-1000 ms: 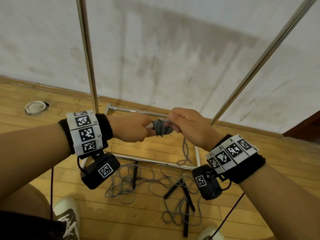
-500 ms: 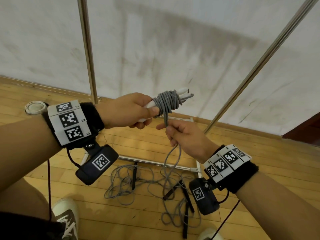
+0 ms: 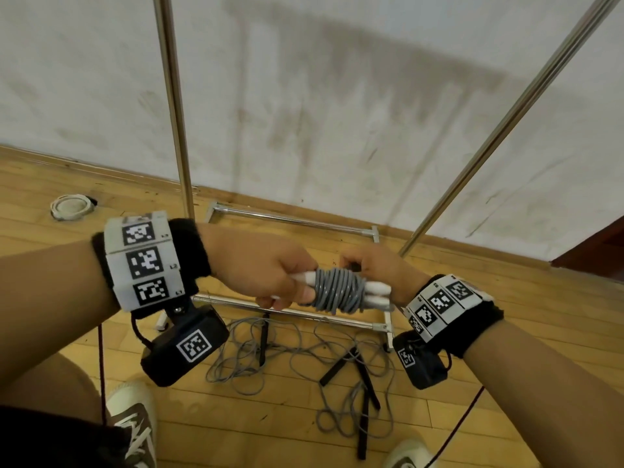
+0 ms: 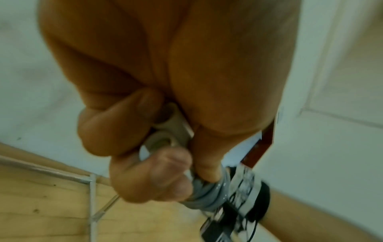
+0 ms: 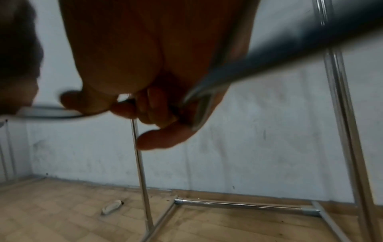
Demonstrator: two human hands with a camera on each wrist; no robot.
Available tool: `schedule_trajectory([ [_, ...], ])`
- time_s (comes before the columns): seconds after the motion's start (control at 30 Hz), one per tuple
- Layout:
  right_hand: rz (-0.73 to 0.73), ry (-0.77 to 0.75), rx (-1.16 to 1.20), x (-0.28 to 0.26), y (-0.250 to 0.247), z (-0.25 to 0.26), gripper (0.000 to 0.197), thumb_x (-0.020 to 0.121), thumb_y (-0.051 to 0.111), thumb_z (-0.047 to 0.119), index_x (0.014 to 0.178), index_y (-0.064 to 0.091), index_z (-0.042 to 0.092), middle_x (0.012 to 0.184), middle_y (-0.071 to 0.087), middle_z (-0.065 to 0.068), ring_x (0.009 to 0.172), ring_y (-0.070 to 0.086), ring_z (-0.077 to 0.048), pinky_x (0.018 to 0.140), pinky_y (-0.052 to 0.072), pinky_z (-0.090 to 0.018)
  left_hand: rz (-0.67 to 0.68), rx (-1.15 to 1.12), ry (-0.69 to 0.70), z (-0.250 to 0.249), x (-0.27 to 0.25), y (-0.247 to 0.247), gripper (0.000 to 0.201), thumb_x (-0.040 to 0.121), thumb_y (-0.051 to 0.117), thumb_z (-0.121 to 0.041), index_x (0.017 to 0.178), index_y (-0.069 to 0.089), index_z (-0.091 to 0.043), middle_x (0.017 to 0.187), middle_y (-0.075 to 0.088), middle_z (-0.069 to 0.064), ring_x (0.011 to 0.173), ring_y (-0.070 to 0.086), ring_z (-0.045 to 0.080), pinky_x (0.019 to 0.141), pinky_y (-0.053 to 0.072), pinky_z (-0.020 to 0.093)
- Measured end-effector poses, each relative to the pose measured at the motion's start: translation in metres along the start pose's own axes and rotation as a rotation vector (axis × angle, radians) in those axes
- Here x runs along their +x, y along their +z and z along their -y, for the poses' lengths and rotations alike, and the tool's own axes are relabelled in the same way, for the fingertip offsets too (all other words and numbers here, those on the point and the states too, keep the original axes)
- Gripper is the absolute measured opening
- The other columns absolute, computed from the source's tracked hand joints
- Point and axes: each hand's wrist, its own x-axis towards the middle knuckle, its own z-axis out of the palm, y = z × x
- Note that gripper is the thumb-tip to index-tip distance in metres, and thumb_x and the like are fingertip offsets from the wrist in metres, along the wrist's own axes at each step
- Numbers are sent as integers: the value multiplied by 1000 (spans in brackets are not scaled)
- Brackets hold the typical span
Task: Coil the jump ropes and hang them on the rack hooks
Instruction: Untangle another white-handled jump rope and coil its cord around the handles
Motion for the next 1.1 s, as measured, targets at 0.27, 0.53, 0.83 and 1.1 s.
schedule_trajectory([
  [0.27, 67, -55, -89, 10, -11, 28, 27, 101, 48, 27, 75, 55, 26, 73, 62, 20, 61, 51, 7, 59, 34, -20, 9, 299, -228, 13, 30, 10, 27, 102, 48, -32, 83, 57, -15, 74, 59, 1, 61, 50, 11, 63, 44, 28],
  [0.53, -59, 5, 222, 8, -5, 42, 7, 99, 49, 20, 93, 50, 22, 68, 61, 8, 52, 56, -10, 47, 56, -37, -452, 187, -273, 25, 33, -10, 30, 102, 47, -30, 87, 62, -8, 80, 66, 14, 63, 53, 19, 61, 46, 36],
  [0.83, -176, -124, 545, 6, 11, 40, 27, 105, 37, 19, 116, 62, 20, 65, 41, 0, 52, 38, -4, 52, 48, -25, -705, -408, -142, 15, 21, -31, 23, 104, 48, -26, 97, 61, -9, 69, 57, 1, 52, 50, 11, 45, 37, 22],
  [1.1, -140, -30, 638, -7, -13, 24, 20, 83, 70, 31, 83, 76, 12, 64, 61, -7, 49, 50, -12, 47, 46, -28, -507, -554, 9, 3, 4, -26, 29, 83, 53, -34, 89, 57, -6, 64, 55, 8, 47, 43, 18, 41, 26, 22],
])
